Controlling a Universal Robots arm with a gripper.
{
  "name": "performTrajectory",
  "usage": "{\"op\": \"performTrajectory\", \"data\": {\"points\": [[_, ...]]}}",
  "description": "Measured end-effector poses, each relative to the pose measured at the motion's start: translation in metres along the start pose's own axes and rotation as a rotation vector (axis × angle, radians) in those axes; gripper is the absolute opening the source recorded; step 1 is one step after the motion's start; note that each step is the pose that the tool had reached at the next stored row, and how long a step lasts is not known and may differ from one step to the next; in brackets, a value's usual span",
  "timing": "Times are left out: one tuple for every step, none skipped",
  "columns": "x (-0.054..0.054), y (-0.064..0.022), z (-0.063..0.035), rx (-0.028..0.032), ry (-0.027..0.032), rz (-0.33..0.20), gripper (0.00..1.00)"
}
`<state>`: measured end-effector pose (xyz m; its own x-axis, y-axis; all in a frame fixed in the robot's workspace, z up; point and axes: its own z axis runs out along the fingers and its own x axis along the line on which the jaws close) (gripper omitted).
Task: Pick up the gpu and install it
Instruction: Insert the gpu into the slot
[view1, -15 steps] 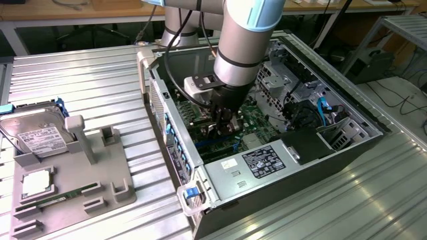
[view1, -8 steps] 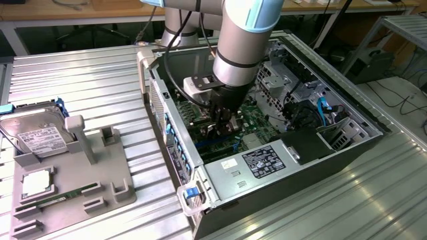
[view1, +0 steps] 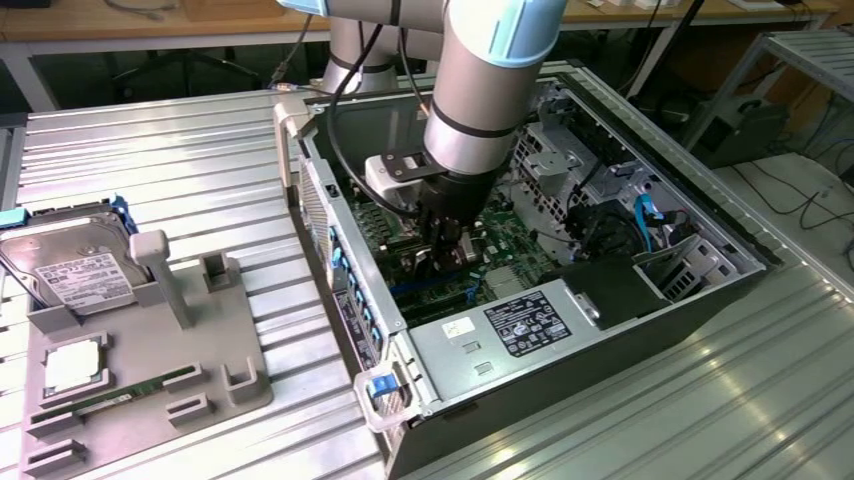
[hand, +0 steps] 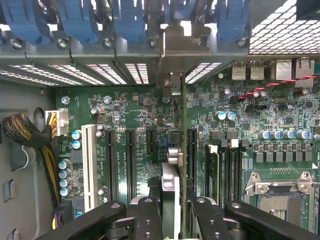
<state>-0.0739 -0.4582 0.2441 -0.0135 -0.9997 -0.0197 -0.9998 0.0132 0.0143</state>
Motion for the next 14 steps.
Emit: {"op": "performTrajectory", "data": {"points": [[0.0,0.0,0.0,-0.0001,0.0,0.0,0.28],[0.0,0.0,0.0,0.0,0.0,0.0,0.28],[0.0,0.0,0.0,0.0,0.0,0.0,0.28],[0.0,0.0,0.0,0.0,0.0,0.0,0.28],[0.0,0.0,0.0,0.0,-0.0001,0.0,0.28],[0.0,0.0,0.0,-0.0002,0.0,0.0,0.28],[0.0,0.0,0.0,-0.0008,0.0,0.0,0.28],[0.0,0.0,0.0,-0.0023,0.0,0.0,0.28],[0.0,0.0,0.0,-0.0042,0.0001,0.0,0.28],[0.0,0.0,-0.0001,-0.0052,0.0001,0.0,0.28],[0.0,0.0,0.0,-0.0052,0.0001,0.0,0.28],[0.0,0.0,0.0,-0.0053,0.0001,0.0,0.28],[0.0,0.0001,0.0,-0.0053,0.0001,0.0,0.28],[0.0,0.0003,0.0,-0.0053,0.0001,0.0,0.28]]}}
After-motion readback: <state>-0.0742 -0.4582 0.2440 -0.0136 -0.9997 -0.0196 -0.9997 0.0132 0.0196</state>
